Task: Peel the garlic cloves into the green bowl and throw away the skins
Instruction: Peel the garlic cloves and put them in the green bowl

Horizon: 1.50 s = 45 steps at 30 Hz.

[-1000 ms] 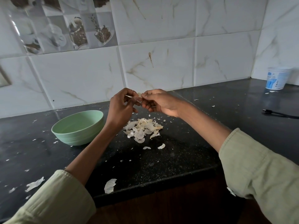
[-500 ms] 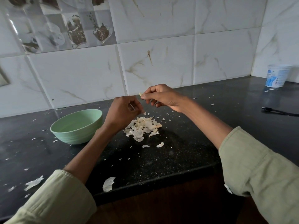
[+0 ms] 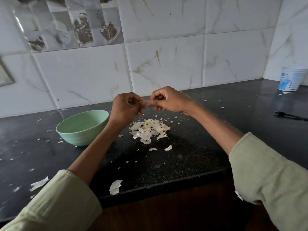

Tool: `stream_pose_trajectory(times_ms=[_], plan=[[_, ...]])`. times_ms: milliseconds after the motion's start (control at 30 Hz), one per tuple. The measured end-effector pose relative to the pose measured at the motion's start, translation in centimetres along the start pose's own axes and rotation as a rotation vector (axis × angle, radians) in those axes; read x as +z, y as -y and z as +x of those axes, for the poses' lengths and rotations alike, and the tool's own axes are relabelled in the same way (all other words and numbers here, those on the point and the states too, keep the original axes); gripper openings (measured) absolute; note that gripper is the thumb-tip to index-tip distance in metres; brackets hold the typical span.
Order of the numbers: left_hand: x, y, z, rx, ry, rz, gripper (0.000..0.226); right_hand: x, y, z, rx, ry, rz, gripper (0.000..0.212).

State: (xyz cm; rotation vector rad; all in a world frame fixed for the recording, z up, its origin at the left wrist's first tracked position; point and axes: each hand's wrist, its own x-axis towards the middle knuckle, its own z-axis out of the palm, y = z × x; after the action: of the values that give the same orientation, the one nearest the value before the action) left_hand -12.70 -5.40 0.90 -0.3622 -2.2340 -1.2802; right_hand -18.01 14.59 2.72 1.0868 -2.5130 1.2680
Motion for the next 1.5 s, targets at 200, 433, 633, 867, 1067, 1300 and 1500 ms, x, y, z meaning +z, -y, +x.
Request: stream_pose_trajectory(times_ms=[200, 433, 633, 867, 1067, 1300, 1500], plan=[[0.6, 0.1, -0.1, -0.029, -0.006, 0.103, 0.016, 1.0, 0.1, 0.1, -0.217, -0.158, -0.315, 0.010], [0.6, 0.1, -0.2, 0.010, 0.024, 0.144, 0.014, 1.9, -0.2, 0.4, -0.338, -0.232, -0.438, 0.010], [0.3, 0.2, -0.2, 0.010, 0.065, -0.054, 0.014, 2.2, 0.3, 0.1, 0.038, 0.095, 0.176, 0.021], [0.3, 0.3, 0.0, 0.055, 0.104, 0.009, 0.007, 2.1, -0.1, 0.3, 0.161, 0.088, 0.424, 0.020], [0.1, 1.1, -0.3, 0.144, 0.162, 0.376, 0.012, 1.3, -0.8, 0.5, 0.153, 0.020, 0.080, 0.031], [0.1, 0.5, -0.4, 0.087, 0.074, 0.492, 0.031, 1.1, -0.6, 0.4, 0.121, 0.118, 0.024, 0.033], [0.4, 0.1, -0.5, 0.179, 0.115, 0.384, 0.031, 1.4, -0.2, 0.3, 0.059, 0.122, -0.044, 0.035]])
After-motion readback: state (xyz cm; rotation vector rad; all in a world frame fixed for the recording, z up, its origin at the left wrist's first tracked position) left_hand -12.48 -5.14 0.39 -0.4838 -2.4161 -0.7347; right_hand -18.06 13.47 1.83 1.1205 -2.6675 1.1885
